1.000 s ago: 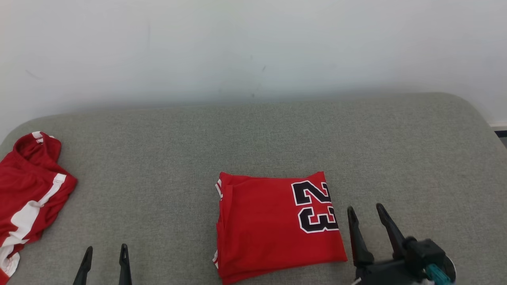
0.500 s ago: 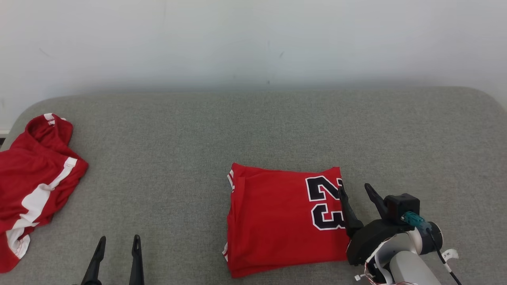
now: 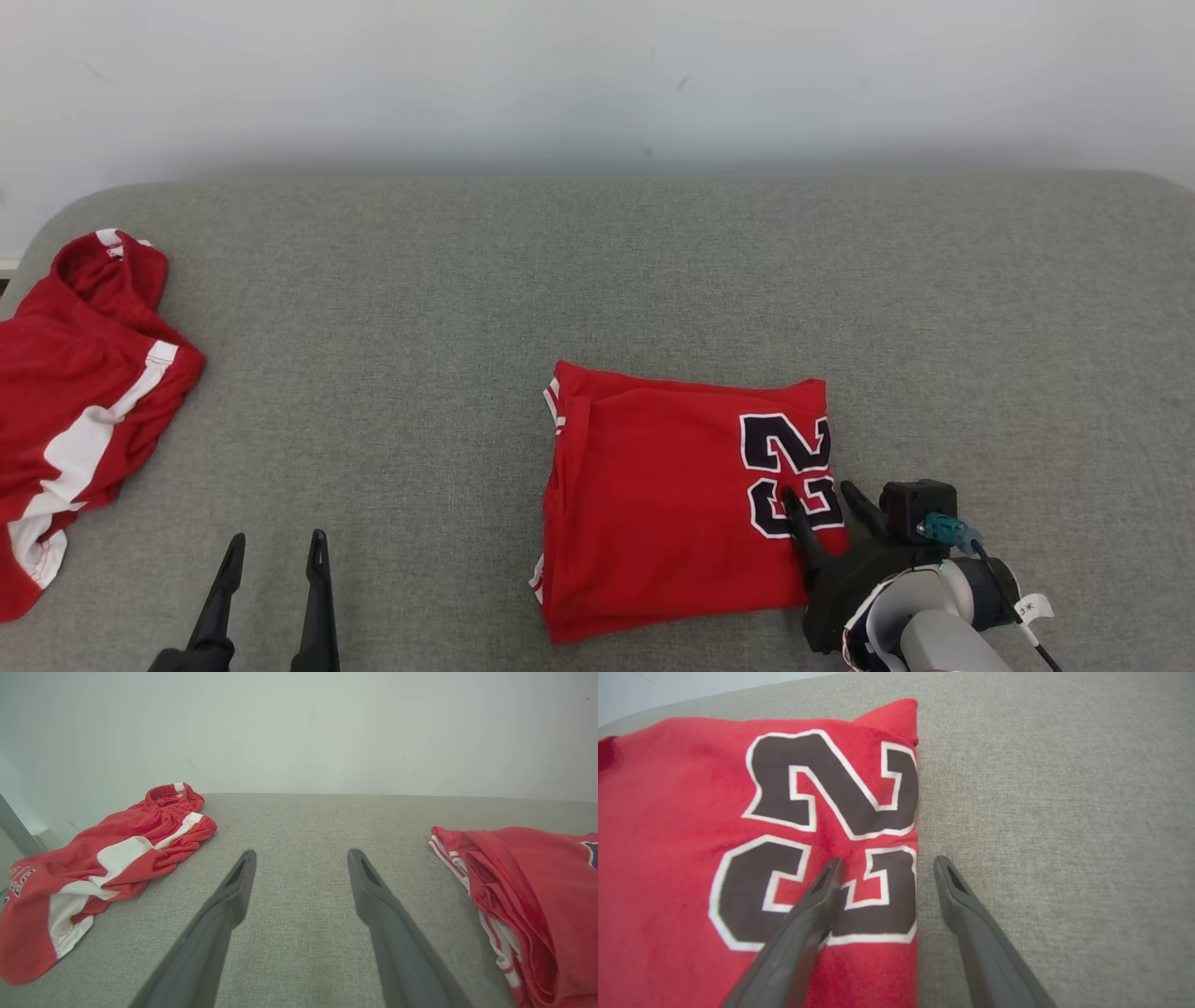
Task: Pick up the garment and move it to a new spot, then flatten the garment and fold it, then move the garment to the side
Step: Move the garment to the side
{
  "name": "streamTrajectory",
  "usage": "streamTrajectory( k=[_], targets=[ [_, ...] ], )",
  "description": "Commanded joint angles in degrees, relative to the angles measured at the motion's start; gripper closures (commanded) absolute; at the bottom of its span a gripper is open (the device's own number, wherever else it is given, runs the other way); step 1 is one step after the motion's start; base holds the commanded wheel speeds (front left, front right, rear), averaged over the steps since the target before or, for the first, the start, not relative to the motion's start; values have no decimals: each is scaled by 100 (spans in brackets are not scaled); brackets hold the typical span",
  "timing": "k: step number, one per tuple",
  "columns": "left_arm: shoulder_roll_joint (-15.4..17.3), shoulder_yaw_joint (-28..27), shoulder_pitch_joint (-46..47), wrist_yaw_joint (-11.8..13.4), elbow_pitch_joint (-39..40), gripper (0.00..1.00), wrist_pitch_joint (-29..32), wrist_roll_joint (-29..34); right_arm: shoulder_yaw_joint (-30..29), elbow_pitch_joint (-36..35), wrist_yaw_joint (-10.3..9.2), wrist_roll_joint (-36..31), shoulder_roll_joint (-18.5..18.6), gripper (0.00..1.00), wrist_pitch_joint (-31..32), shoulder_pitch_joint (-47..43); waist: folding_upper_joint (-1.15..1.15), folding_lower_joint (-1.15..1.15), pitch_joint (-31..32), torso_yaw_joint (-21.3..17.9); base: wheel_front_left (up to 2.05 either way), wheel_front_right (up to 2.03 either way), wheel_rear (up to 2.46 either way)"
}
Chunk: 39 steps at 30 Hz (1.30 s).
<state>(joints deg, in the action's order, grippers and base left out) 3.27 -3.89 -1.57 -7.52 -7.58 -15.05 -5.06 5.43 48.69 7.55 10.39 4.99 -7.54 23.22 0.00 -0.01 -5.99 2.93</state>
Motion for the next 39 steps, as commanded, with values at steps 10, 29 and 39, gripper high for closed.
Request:
streamTrajectory(
  k=[10,29,39],
  targets=[
    [-8,43,170,10,-43,0,-18,-41,442,339,-15,414,100,100,19,349,0,1,-78,-9,0,0,0],
    [54,284,873,9,400,0,-19,-268,475,388,-15,617,1559,100,-32,2449,0,1,-1426,-118,0,0,0],
    [216,388,1370,9,1074,0,-18,-317,341,59,-15,505,2499,100,180,3239,0,1,-2449,-609,0,0,0]
  ],
)
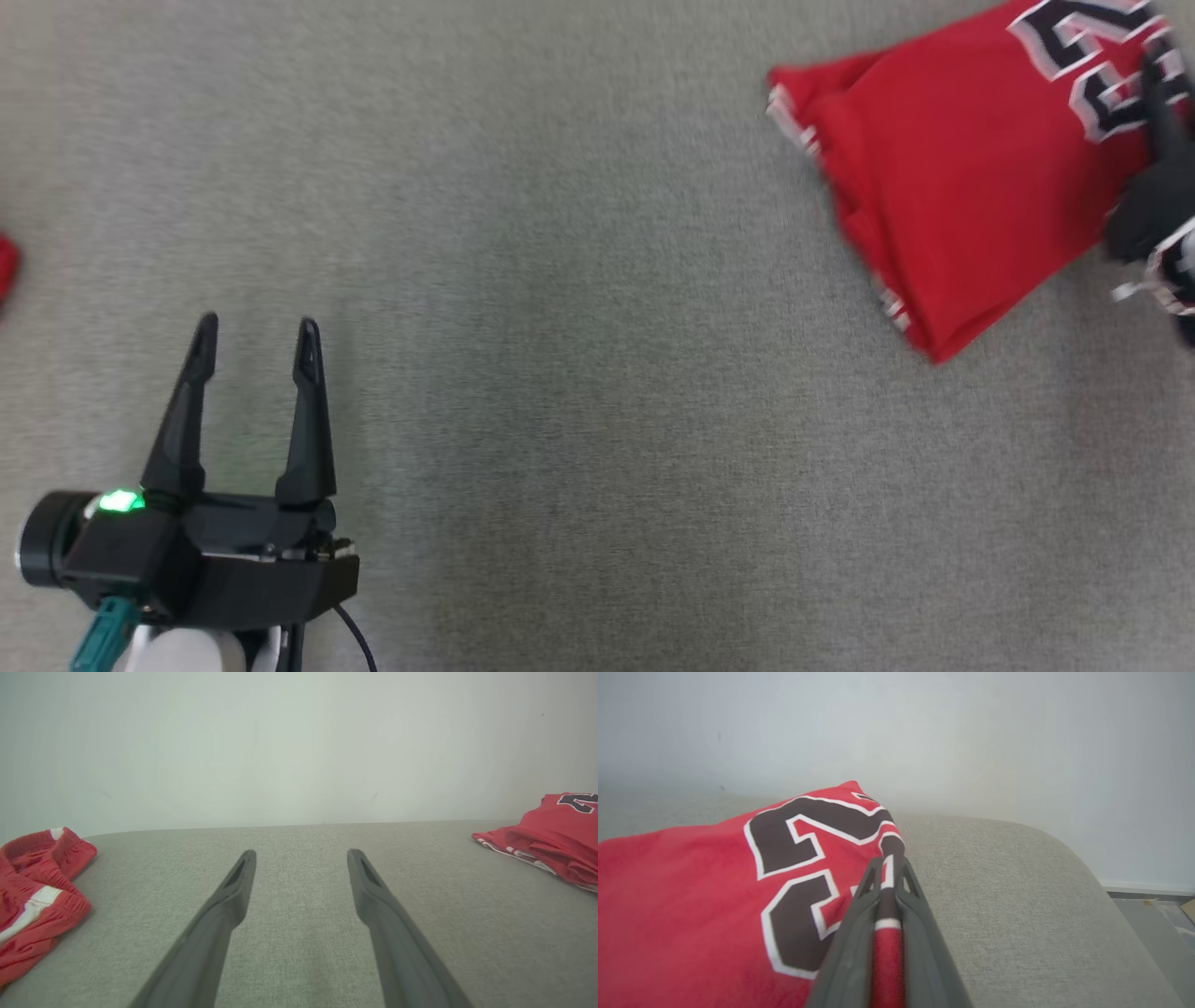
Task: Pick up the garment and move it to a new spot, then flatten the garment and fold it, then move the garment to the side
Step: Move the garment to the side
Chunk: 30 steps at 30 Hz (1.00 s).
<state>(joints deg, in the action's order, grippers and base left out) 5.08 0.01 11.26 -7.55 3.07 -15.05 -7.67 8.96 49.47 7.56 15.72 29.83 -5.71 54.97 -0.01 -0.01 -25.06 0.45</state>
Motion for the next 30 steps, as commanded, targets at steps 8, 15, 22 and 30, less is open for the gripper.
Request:
streamTrajectory(
  k=[8,15,22,30],
  targets=[
    [170,2,265,12,637,0,-19,49,-234,-595,-16,-118,785,100,385,470,1,1,-1096,-708,0,0,0],
    [289,117,407,12,1103,0,-18,132,-414,-1108,-16,-152,1366,100,813,624,1,1,-1432,-793,0,0,0],
    [369,115,469,12,1232,0,-18,146,-743,-1512,-16,-204,1720,100,1114,474,1,1,-1656,-731,0,0,0],
    [337,13,431,13,1182,0,-14,114,-1158,-1838,-16,-491,1610,67,1397,195,1,1,-1652,-689,0,0,0]
  ],
)
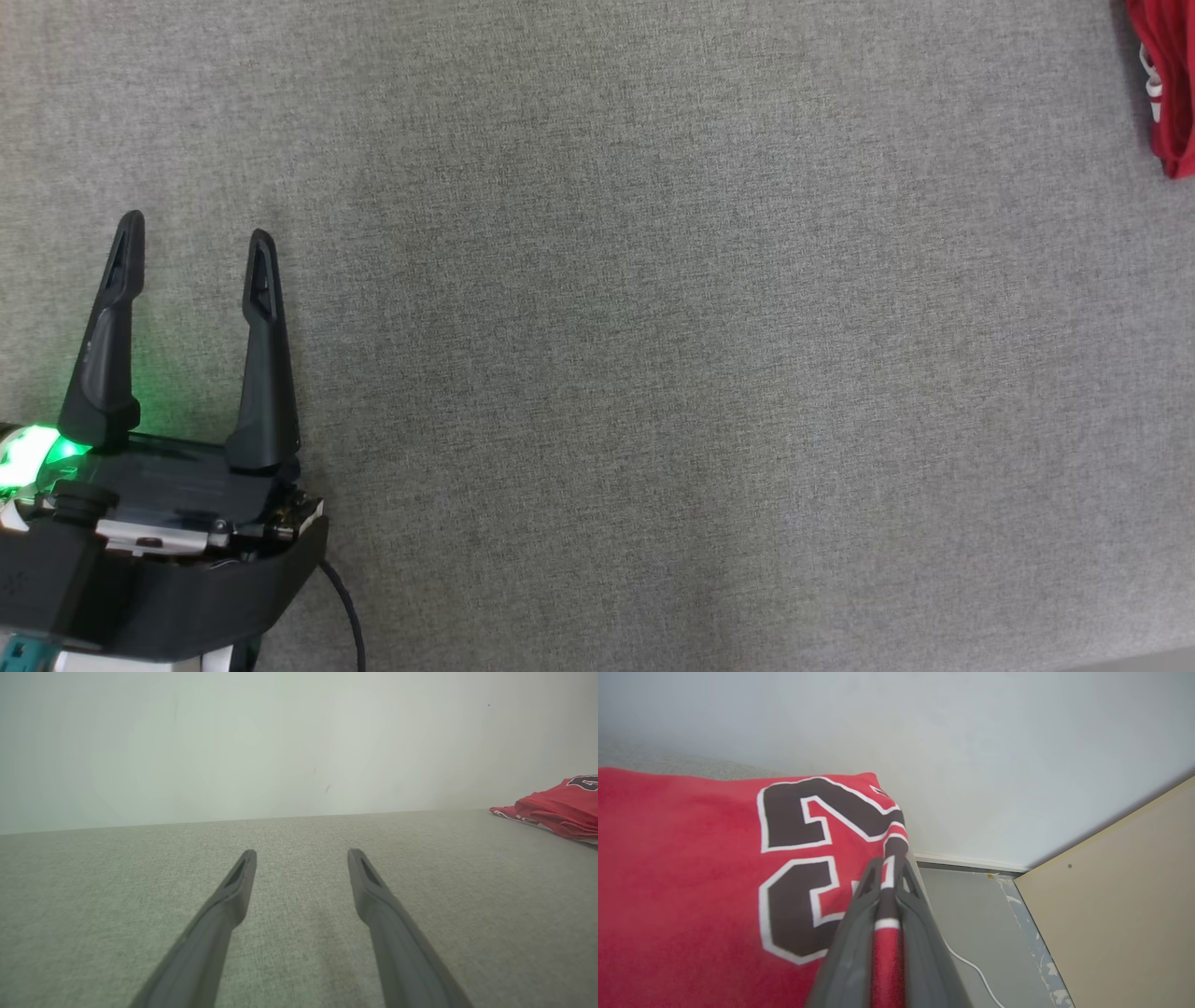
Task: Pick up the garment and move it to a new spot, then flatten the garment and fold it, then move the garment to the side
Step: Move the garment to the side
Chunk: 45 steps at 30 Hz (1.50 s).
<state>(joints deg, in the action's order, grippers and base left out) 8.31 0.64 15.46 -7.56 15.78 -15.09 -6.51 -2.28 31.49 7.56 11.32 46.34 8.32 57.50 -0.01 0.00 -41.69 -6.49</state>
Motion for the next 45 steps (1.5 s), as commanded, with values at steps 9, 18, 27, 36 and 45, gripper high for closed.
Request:
streamTrajectory(
  k=[9,18,27,36,45],
  targets=[
    [-72,-88,-99,14,-271,0,-11,-42,-280,-422,-16,-317,-331,0,-159,-381,1,0,407,-8,0,0,0],
    [-275,-337,-551,17,-644,0,-13,-50,-67,-800,-17,-193,-933,0,-581,-808,1,0,1438,28,0,0,0],
    [-449,-607,-1217,48,-996,0,-13,-67,132,-952,-17,-109,-1705,0,-1176,-1644,1,0,2538,180,0,0,0],
    [-518,-696,-1672,106,-1154,0,-13,-79,184,-1218,-17,-237,-2631,0,-1567,-2870,1,0,3248,400,0,0,0],
    [-540,-626,-1832,146,-1328,0,-13,-128,16,-1354,-17,-135,-3308,0,-1873,-3983,1,0,3592,533,0,0,0]
  ],
)
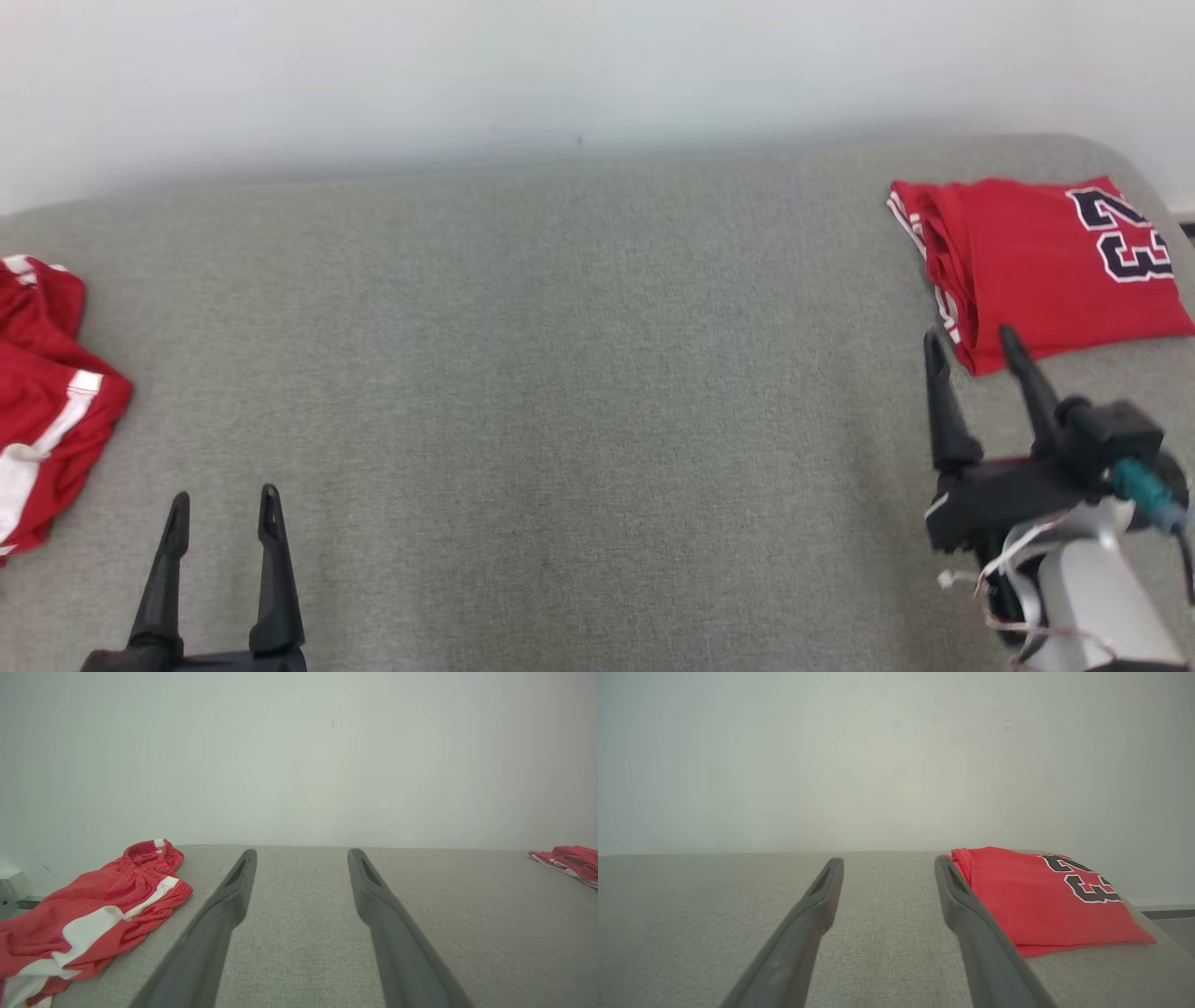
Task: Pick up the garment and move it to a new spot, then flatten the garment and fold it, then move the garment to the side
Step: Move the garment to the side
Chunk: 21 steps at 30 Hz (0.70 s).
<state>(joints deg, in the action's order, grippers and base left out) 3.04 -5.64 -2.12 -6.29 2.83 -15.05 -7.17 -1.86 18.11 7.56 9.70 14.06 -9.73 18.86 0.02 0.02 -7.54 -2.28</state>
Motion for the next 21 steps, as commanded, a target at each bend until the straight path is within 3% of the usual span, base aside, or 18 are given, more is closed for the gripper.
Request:
streamTrajectory(
  k=[1,21],
  targets=[
    [-14,6,-94,16,-45,0,-18,-68,-41,-13,-17,22,-125,0,-115,-215,-2,-2,201,110,0,0,0],
    [-18,-127,-253,4,-539,0,-18,-3,128,-348,-16,-144,-942,0,-538,-1551,-2,-2,587,153,0,0,0]
  ],
)
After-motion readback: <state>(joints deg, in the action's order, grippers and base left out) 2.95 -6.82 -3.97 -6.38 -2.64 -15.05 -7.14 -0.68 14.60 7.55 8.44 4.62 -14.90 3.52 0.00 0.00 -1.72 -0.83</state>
